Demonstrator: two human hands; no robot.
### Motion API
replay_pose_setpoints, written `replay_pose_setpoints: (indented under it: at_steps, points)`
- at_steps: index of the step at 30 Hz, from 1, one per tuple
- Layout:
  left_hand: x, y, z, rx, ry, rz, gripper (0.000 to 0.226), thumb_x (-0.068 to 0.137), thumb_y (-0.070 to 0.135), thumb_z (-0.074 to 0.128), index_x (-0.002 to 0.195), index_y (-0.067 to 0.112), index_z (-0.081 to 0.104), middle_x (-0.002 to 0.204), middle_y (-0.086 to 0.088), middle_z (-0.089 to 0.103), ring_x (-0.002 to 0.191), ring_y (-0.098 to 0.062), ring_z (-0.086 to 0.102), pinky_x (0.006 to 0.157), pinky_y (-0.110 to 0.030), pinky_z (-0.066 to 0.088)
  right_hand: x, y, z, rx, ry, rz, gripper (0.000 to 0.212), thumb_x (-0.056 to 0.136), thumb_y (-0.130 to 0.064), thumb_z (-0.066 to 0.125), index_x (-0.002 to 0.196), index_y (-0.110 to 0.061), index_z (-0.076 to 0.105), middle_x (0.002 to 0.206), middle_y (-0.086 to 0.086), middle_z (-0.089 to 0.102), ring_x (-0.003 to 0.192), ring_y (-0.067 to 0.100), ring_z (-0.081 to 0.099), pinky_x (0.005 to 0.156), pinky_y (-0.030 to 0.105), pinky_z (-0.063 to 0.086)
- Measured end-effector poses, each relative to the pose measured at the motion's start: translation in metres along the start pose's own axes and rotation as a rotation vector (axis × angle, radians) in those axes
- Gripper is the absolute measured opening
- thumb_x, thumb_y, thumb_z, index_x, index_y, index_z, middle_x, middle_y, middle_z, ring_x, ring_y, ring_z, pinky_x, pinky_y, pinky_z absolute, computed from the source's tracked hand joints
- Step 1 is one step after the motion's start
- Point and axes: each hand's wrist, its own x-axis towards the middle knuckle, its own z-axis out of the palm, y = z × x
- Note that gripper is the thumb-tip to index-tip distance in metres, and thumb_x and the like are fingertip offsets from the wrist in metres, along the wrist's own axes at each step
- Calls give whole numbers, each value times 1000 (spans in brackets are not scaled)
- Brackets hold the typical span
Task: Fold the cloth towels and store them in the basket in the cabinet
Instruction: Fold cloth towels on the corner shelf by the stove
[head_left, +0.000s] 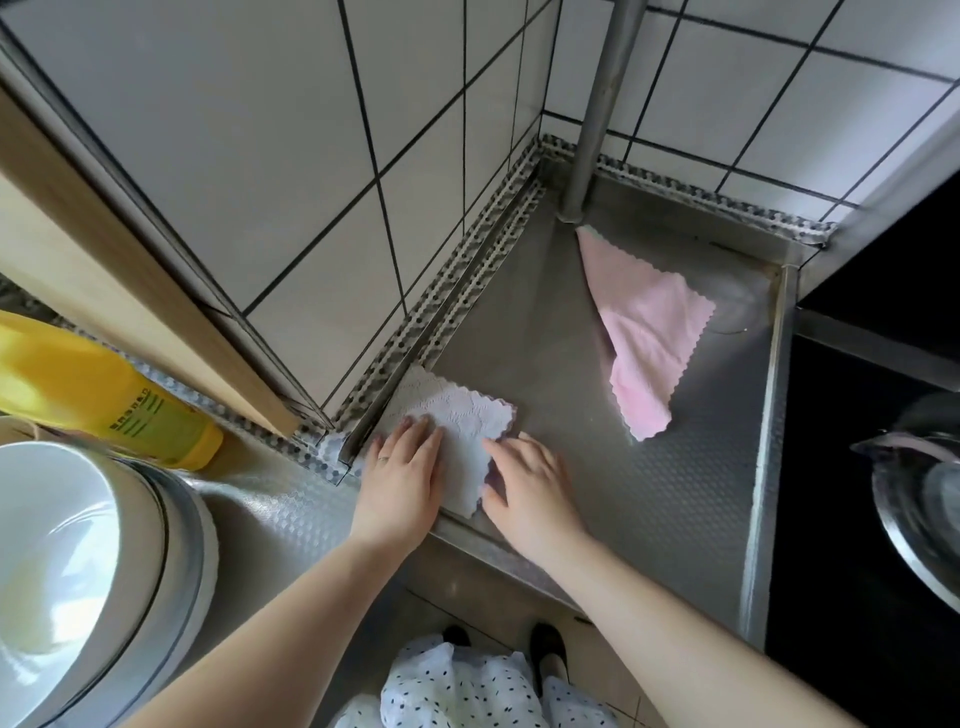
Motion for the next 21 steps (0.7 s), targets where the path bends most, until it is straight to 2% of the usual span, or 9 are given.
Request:
replay_pose_setpoints:
  at_steps: [2,5,9,12,13,15,17,18,21]
  points:
    - [8,9,0,-46,17,17,50,88,26,30,121,6,62,130,-14,58,125,-35,50,106,-55,33,-1,26,-17,-16,95,-32,48,88,-27,57,135,-22,48,138,2,48,132,25,36,111,39,26]
    - [24,34,1,-148,39,105,45,90,28,34,117,8,63,124,-11,61,117,-33,55,101,-55,39,-4,74,-45,-179,240,41,46,73,-19,73,119,-20,64,115,3,62,110,29,57,93,41,43]
    - [43,72,2,-230,76,224,40,87,27,36,108,14,67,105,-4,68,97,-29,64,97,-53,43,-3,116,-70,-323,53,252,47,84,-36,63,129,-27,52,124,-1,53,115,23,48,94,34,37]
    - [58,96,4,-234,108,252,31,83,25,44,101,19,69,97,2,70,88,-23,67,98,-56,38,1,135,-69,-306,48,315,42,83,-38,64,121,-23,56,120,1,55,111,25,51,92,33,41]
    - [63,102,5,-229,113,249,31,81,25,45,100,20,69,96,3,70,88,-21,67,99,-56,37,3,138,-69,-297,52,318,37,81,-35,67,115,-21,61,114,2,58,105,26,55,88,34,44]
    - [70,113,8,-226,78,246,30,80,24,48,101,20,69,98,3,70,92,-21,66,101,-55,34,7,142,-68,-320,53,293,25,69,-26,78,91,-19,69,92,3,64,83,28,63,70,34,49]
    - [77,125,10,-228,-2,245,29,81,20,55,107,20,68,104,2,69,100,-22,64,107,-54,29,10,145,-73,-322,89,252,19,57,-16,82,71,-19,70,72,0,64,63,27,64,54,31,48]
    - [80,132,9,-226,-37,248,31,82,19,57,111,21,67,108,2,68,104,-22,62,109,-52,27,11,145,-78,-277,103,230,16,59,-12,80,69,-19,69,71,0,64,62,28,64,53,31,47]
    - [91,152,5,-209,-46,287,36,80,20,57,114,23,65,113,3,67,108,-21,61,109,-48,27,8,140,-99,-102,190,167,9,76,-13,65,83,-18,68,88,-2,64,74,25,62,61,32,44]
